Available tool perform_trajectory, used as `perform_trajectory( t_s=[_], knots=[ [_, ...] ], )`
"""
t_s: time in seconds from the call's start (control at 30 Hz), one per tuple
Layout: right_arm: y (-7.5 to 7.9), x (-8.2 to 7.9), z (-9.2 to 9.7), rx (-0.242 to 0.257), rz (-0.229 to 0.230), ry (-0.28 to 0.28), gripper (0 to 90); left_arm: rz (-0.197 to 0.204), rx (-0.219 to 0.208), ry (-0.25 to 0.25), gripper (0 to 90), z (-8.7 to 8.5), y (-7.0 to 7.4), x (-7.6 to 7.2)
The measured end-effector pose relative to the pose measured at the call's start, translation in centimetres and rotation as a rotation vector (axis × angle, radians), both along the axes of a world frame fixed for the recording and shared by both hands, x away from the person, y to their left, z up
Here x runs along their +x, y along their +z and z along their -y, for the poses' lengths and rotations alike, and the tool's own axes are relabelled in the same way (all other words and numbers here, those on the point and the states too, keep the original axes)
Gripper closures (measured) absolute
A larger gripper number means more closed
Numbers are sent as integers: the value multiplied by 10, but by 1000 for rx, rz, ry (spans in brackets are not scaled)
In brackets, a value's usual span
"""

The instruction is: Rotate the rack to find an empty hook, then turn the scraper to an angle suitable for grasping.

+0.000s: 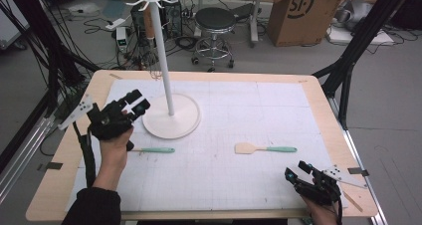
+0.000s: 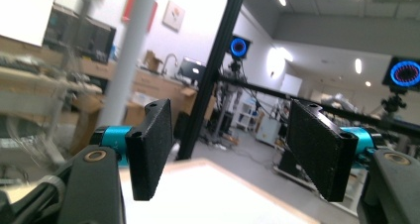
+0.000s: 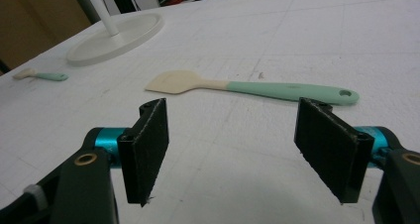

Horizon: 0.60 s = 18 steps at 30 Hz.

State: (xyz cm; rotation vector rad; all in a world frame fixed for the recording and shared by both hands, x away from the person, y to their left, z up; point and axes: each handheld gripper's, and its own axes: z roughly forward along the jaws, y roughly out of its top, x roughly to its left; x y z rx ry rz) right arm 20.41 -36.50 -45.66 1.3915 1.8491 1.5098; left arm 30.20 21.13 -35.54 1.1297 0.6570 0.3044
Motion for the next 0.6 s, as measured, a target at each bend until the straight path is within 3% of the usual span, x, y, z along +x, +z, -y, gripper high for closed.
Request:
perform_trajectory(
  t_s=[0.33, 0.6],
  knots=[
    [0, 0, 0, -1, 0, 0, 289, -103, 85, -39, 335, 7, -54, -35],
    [0, 1, -1, 2, -2, -1, 285, -146, 75, -31, 331, 4, -71, -47]
  ],
)
